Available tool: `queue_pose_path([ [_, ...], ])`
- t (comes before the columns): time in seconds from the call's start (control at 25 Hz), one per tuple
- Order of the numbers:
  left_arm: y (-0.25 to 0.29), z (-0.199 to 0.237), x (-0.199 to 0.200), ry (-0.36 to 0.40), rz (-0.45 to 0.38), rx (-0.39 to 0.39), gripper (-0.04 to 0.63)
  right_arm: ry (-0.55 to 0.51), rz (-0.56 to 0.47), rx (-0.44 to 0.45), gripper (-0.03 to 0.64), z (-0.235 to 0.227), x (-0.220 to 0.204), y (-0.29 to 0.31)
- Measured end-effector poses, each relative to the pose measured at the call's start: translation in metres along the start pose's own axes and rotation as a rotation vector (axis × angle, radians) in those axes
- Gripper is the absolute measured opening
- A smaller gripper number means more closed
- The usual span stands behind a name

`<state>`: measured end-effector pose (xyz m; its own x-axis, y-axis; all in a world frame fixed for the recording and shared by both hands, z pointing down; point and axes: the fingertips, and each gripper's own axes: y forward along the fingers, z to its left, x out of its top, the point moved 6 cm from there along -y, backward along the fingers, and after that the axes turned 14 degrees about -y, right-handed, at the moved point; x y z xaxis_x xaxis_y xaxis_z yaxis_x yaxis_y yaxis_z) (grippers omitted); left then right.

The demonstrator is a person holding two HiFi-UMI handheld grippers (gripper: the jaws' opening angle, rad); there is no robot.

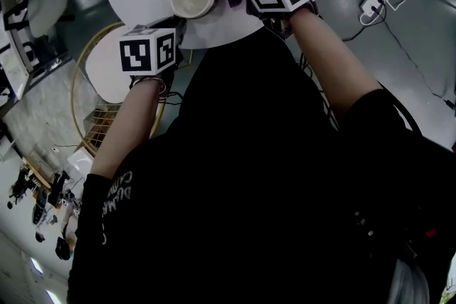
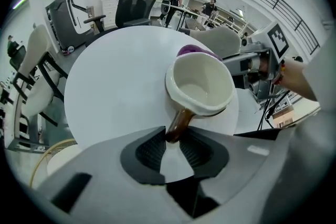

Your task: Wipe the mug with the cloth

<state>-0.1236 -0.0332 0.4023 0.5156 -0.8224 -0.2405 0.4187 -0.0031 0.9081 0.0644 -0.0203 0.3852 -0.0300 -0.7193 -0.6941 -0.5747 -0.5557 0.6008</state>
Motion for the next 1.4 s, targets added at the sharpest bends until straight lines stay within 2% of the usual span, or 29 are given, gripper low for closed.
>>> queue_pose_path([
  [0.16, 0.004, -0.003, -0.001, 0.012, 0.000, -0.003, 0.081, -0.016, 0.023, -0.022, 0.075, 0.000, -0.008, -0.002],
  [0.44, 0.001, 0.001, -0.001, 0.005, 0.001, -0.022, 0.081, -0.116, 0.099, -0.071, 0.066, 0.012, -0.013, 0.001],
  [1.0, 0.002, 0.002, -0.001, 0.026, -0.003, -0.021, 0.081, -0.275, 0.229, -0.056, 0.075, 0.036, -0.027, -0.002],
  [1.4, 0.001, -0.001, -0.002, 0.018, -0.007, -0.016, 0.081, -0.313, 0.260, -0.020, 0.075, 0.058, -0.041, -0.005],
])
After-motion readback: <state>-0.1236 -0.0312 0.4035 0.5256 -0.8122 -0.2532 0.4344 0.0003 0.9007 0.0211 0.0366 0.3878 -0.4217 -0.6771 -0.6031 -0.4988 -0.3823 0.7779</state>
